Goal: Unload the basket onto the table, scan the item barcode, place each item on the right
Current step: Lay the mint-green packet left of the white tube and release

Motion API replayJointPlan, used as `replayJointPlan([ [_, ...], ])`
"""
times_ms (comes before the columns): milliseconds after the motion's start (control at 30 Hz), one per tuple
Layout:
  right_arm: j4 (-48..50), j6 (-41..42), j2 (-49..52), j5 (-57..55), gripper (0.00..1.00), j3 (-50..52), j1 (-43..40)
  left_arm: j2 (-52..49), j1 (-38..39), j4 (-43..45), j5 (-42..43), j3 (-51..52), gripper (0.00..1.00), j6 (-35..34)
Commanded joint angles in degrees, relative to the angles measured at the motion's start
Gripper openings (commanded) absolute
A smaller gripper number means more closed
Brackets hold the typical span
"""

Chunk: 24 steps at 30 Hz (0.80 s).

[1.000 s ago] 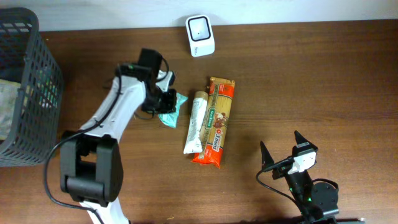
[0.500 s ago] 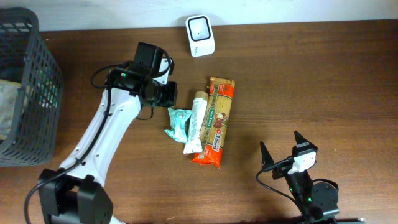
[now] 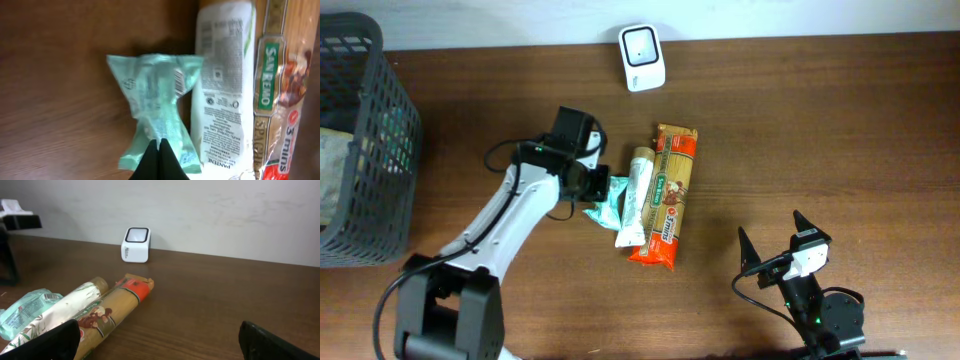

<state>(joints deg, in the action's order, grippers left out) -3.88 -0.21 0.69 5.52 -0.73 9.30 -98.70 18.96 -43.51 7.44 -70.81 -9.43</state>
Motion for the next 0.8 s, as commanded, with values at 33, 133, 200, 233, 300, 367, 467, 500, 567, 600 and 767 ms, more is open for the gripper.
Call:
replayJointPlan([
  [33, -0.11, 0.02, -0.37, 0.26, 0.99, 0.42, -0.33, -0.63, 3.37, 1.70, -3.34, 2.43, 0.00, 2.84],
  [133, -0.11, 0.02, -0.37, 0.26, 0.99, 0.42, -0.33, -1.09, 3.39, 2.69, -4.07, 2.54, 0.00, 2.84],
  [200, -0.11, 0.02, -0.37, 0.26, 0.99, 0.42, -0.33, -1.18, 3.39, 3.48, -4.07, 2.54, 0.00, 2.84],
  [233, -0.11, 0.02, -0.37, 0.26, 0.99, 0.42, -0.33, -1.40, 3.39, 3.65, -4.07, 2.54, 0.00, 2.84],
  [300, -0.11, 0.02, -0.37, 0.26, 0.99, 0.42, -0.33, -2.03, 3.39, 3.69, -4.04, 2.54, 0.00, 2.84],
  [367, -0.11, 0.02, -0.37, 0.26, 0.99, 0.42, -0.33, -2.62, 3.39, 3.91, -4.04, 2.54, 0.00, 2.84],
  [467, -0.11, 0.02, -0.37, 0.26, 0.99, 0.42, -0.33, -2.82, 3.39, 3.91, -4.07, 2.54, 0.00, 2.84],
  [500, -0.11, 0.02, -0.37, 0.26, 0.99, 0.42, -0.33, -2.89, 3.39, 3.93, -4.07, 2.54, 0.00, 2.84],
  [567, -0.11, 0.02, -0.37, 0.26, 0.99, 0.42, -0.33, -3.17, 3.39, 4.07, -4.07, 2.54, 0.00, 2.84],
  [600, -0.11, 0.02, -0.37, 0.26, 0.99, 0.42, -0.33, -3.58, 3.39, 4.22, -4.07, 2.54, 0.00, 2.84],
  [767, -0.11, 0.02, -0.37, 0.26, 0.99, 0.42, -0.33, -9.29, 3.39, 5.60, -4.31, 2.54, 0.00, 2.89],
])
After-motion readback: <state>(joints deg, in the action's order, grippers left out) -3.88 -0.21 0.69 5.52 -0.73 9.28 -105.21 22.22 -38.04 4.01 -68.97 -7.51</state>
